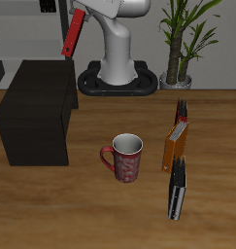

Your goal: Place the right red book flat on top of the shelf and place the orange book flat on top of the shelf

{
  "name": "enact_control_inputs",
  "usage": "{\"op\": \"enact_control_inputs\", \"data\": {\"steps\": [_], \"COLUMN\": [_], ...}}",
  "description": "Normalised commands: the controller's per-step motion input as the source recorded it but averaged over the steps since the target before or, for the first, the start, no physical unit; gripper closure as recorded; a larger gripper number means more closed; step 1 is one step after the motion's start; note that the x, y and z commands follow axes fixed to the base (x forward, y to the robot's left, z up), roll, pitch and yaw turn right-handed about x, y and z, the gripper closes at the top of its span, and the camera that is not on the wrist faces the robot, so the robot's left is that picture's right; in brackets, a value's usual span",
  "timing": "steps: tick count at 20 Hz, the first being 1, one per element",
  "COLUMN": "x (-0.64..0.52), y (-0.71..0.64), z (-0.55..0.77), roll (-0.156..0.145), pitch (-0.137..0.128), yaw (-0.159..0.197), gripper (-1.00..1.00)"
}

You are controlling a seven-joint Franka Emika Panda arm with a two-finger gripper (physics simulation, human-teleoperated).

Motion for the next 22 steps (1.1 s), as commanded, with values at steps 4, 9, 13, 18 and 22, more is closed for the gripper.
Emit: {"op": "enact_control_inputs", "data": {"steps": [4, 9, 13, 18, 22], "x": [-0.04, -0.05, -0.1, -0.13, 0.07], "y": [-0.46, -0.48, -0.17, -0.55, -0.24], "z": [0.07, -0.14, -0.01, -0.07, -0.22], "roll": [-0.118, -0.092, -0.041, -0.101, -0.043], "pitch": [-0.027, 0.025, -0.015, -0.002, 0.029], "yaw": [0.0, -0.011, 0.005, -0.016, 0.013], "gripper": [1.0, 1.0, 1.0, 1.0, 1.0]}}
